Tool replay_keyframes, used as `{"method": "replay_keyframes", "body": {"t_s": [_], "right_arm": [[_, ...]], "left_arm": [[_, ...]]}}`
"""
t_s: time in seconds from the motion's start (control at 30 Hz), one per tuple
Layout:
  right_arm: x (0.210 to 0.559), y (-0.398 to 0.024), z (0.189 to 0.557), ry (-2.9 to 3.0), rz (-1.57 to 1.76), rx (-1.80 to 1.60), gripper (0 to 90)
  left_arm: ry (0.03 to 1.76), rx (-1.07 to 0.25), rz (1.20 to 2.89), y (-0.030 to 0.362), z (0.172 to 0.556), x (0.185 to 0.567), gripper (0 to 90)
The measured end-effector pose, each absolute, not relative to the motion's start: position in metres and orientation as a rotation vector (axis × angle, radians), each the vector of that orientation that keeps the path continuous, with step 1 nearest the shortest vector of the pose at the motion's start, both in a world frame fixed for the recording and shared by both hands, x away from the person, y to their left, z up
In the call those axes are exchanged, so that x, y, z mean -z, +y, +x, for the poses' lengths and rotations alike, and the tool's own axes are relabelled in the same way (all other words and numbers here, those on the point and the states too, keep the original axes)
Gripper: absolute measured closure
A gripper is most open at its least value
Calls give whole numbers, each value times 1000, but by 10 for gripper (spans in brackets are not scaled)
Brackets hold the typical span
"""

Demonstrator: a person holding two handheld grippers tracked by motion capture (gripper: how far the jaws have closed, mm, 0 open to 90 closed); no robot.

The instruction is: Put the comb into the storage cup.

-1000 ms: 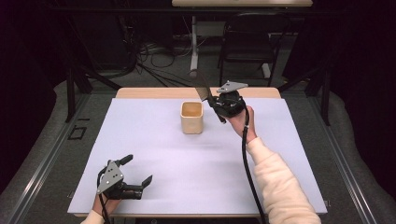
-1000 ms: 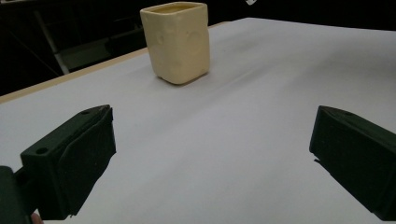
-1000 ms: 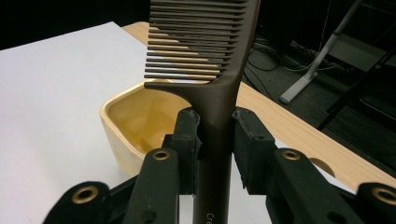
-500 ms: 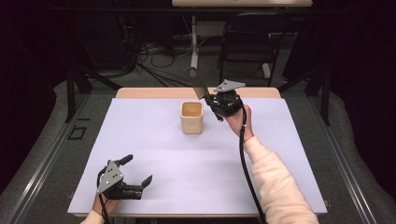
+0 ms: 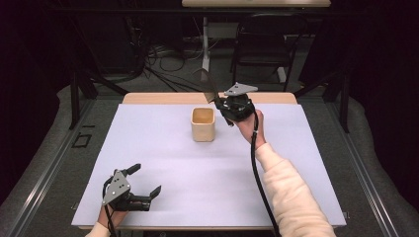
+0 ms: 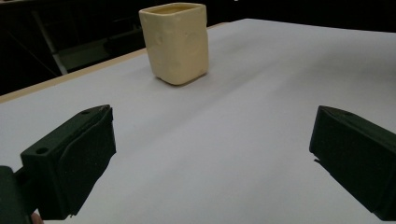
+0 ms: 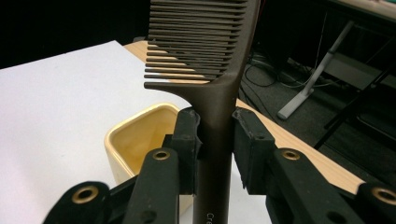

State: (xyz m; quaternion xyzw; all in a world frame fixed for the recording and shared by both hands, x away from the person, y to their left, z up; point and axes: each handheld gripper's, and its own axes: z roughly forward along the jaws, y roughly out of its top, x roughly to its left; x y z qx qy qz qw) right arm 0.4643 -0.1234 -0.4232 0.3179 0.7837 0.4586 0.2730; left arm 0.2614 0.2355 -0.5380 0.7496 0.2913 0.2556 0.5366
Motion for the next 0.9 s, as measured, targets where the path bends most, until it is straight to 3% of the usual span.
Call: {"method": "replay_keyframes", "body": {"t_s": [0.9], "right_arm": [[416, -106, 467, 2102, 817, -1260, 717]], "left_arm": [[690, -603, 1793, 235, 262, 539, 6]]}}
